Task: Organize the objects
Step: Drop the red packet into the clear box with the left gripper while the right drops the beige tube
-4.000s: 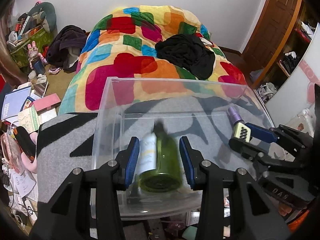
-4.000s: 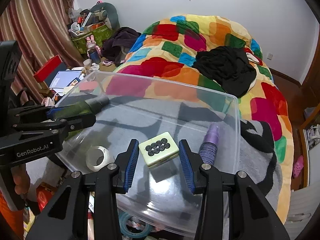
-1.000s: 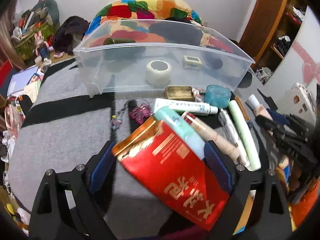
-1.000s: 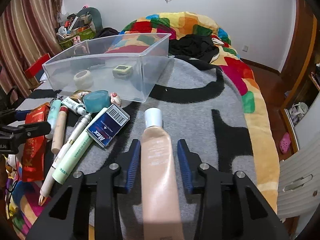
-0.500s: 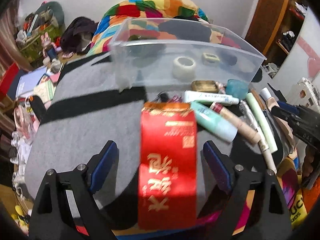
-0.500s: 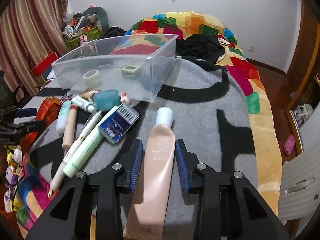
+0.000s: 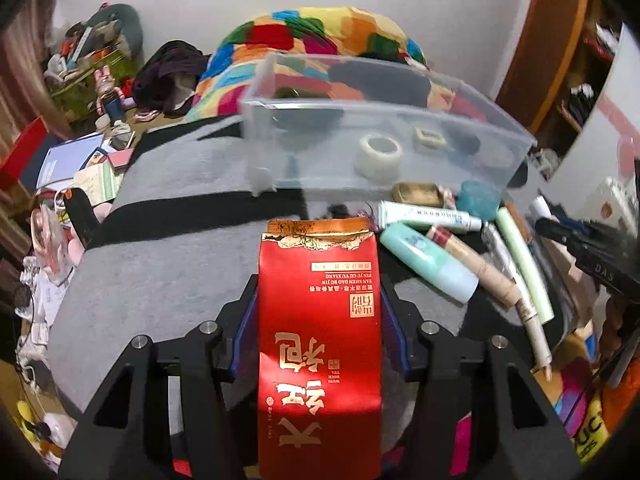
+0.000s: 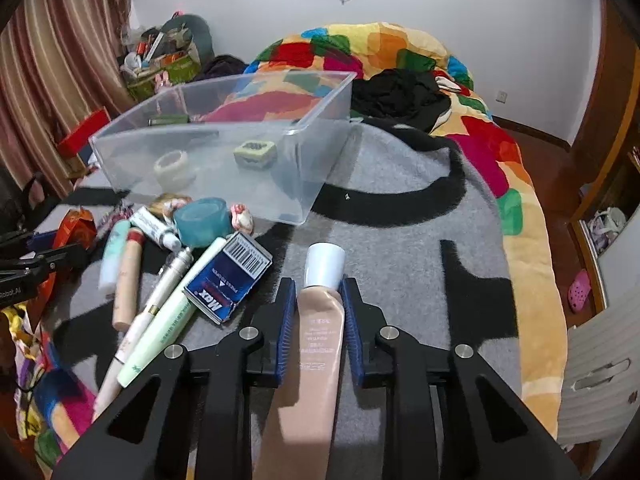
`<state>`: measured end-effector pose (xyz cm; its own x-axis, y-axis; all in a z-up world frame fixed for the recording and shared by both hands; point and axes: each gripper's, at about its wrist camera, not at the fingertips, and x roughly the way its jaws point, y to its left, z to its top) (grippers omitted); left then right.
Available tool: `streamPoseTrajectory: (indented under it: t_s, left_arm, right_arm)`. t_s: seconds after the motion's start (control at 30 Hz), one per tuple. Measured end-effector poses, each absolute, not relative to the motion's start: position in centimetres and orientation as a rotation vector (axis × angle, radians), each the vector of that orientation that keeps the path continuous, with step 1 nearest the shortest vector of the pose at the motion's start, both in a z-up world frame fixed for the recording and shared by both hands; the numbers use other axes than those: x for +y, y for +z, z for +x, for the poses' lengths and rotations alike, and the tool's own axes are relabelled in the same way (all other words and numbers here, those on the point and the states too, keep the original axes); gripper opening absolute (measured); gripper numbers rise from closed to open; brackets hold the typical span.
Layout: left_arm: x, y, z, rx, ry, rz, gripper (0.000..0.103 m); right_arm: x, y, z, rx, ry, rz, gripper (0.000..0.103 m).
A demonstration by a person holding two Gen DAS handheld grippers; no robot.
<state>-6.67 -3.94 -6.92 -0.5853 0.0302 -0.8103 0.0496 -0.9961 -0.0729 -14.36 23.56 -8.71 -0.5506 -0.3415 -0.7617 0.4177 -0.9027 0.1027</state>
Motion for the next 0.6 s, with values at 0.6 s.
streamPoseTrajectory:
  t_s: [0.6]
  left_arm:
    - [-4.0, 0.6, -10.0, 0.131, -2.936, 1.200, 0.054]
  right_arm:
    - [21.5, -0.9, -16.1, 0.097, -2.457, 0.956, 0.020]
